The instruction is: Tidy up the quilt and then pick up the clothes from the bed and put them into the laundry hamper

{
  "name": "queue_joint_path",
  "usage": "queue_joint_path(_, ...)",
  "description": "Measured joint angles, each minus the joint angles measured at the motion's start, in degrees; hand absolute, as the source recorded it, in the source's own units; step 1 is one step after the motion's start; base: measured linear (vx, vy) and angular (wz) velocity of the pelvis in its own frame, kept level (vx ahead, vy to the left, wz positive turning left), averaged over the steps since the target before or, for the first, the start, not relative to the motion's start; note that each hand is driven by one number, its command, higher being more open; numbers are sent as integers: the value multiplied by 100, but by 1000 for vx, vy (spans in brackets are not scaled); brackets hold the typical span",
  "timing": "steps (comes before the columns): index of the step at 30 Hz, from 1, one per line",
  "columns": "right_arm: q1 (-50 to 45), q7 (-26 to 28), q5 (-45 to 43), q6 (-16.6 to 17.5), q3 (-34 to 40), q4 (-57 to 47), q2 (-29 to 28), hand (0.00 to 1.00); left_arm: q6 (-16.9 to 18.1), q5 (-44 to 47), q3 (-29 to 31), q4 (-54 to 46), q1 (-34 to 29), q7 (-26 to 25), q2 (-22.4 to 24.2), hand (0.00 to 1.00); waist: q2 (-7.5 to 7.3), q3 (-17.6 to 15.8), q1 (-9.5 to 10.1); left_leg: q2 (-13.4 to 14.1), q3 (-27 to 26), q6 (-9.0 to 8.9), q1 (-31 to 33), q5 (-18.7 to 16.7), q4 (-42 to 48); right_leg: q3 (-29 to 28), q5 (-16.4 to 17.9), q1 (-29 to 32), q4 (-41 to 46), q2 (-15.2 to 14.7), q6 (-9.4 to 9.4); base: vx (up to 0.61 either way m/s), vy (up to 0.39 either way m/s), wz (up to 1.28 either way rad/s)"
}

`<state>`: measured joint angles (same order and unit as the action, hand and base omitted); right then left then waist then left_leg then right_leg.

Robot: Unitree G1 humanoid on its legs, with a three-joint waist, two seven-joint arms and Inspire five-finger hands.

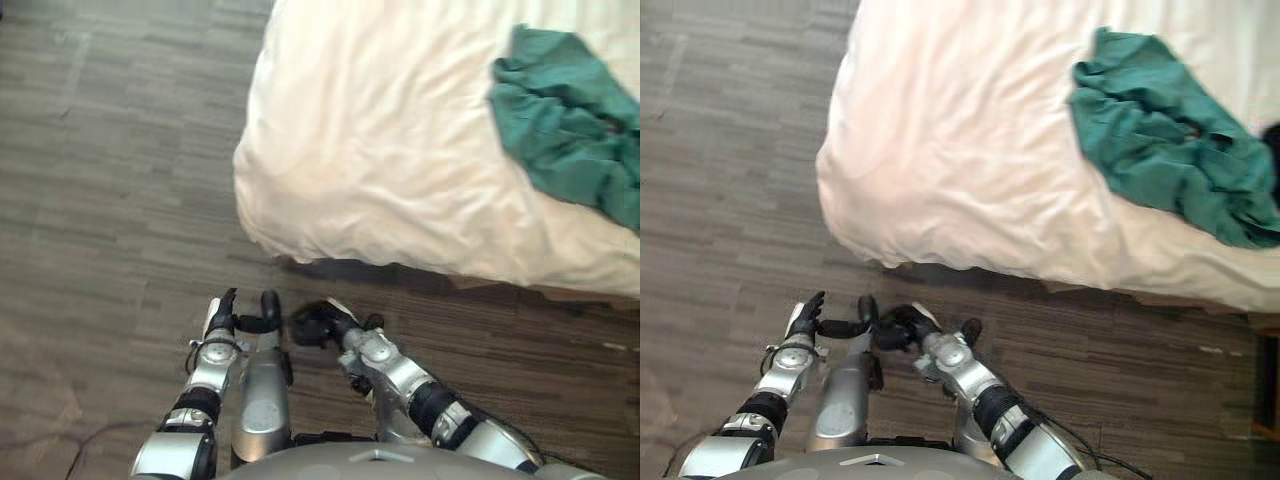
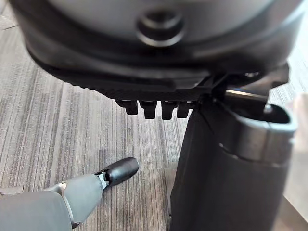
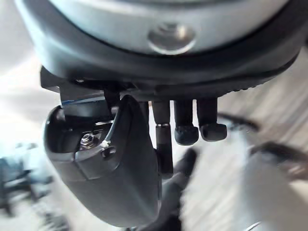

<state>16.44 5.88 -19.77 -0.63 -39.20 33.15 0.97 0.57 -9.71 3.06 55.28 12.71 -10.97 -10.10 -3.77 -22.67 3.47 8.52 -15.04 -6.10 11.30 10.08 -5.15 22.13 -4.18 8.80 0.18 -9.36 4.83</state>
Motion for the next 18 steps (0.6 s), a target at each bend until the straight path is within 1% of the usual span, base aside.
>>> queue_joint_path(1, 4, 130, -548, 99, -57, -446, -130, 0, -25, 0, -5, 74, -12, 11, -24, 100, -27, 136, -74, 42, -38, -1, -5, -10, 1, -25, -10, -4, -44, 52, -15, 49, -64, -25)
queue_joint_path(2, 20, 208, -1080, 218, -79, -832, -255, 0, -52, 0, -33, 144, -42, 38, -24, 100, -51, 271, -91, 72, -95, -42, -55, -23, 5, -63, -11, -16, -50, 76, -34, 69, -44, -19)
queue_joint_path(3, 31, 265, -1426, 274, -82, -974, -312, 0, -61, 1, -43, 166, -74, 62, -24, 100, -59, 322, -94, 82, -121, -85, -107, -31, 10, -77, -22, -54, -62, 84, -50, 129, -38, -22)
queue_joint_path(4, 85, 356, -1936, 398, -119, -1315, -361, 0, -67, 1, -46, 178, -201, 80, -24, 100, -75, 426, -141, 91, -190, -84, -279, -39, 17, -126, -40, -215, -125, 102, -39, 116, -27, -17)
queue_joint_path(5, 87, 407, -2168, 440, -149, -1413, -366, 0, -67, 0, -46, 208, -226, 81, -26, 100, -85, 519, -149, 90, -213, -89, -306, -45, 19, -146, -41, -234, -144, 106, -40, 146, -30, -16)
queue_joint_path(6, 84, 456, -2509, 516, -154, -1590, -364, 0, -71, 0, -46, 291, -340, 85, -37, 100, -76, 684, -190, 94, -242, -110, -350, -73, 22, -178, -44, -268, -155, 117, -39, 125, -20, -13)
queue_joint_path(7, 61, 462, -2746, 551, -147, -1777, -356, 0, -76, 0, -47, 326, -381, 95, -77, 100, -78, 778, -240, 99, -282, -109, -430, -102, 23, -216, -44, -337, -198, 131, -40, 126, -19, -15)
queue_joint_path(10, -150, 479, -3149, 628, -123, -2306, -270, 0, -86, -2, -48, 364, -420, 125, -167, 100, -42, 871, -302, 106, -360, -114, -486, -107, 25, -272, -45, -385, -252, 148, -40, 76, -15, -11)
queue_joint_path(12, -247, 550, -3507, 646, -102, -2442, -211, 0, -86, -2, -48, 399, -425, 131, -198, 100, 40, 910, -404, 113, -388, -114, -488, -107, 25, -328, -57, -357, -266, 156, -47, 22, -11, -13)
queue_joint_path(16, -315, 548, -3461, 654, 249, -2245, -46, 0, -51, -24, -47, 381, -422, 176, -141, 100, 181, 924, -402, 117, -511, -110, -485, -116, 24, -414, -114, -284, -273, 159, -52, -21, 5, -14)
queue_joint_path(17, -326, 522, -3423, 653, 523, -1904, -50, 0, -60, -111, -45, 383, -459, 206, -98, 100, 247, 923, -402, 112, -540, -105, -483, -118, 23, -454, -148, -267, -290, 158, -46, -38, 9, -11)
queue_joint_path(18, -328, 499, -3335, 654, 664, -1735, -41, 0, -58, -192, -45, 378, -483, 231, -78, 100, 275, 923, -403, 108, -553, -98, -477, -123, 21, -481, -158, -258, -302, 158, -39, -38, 10, -14)
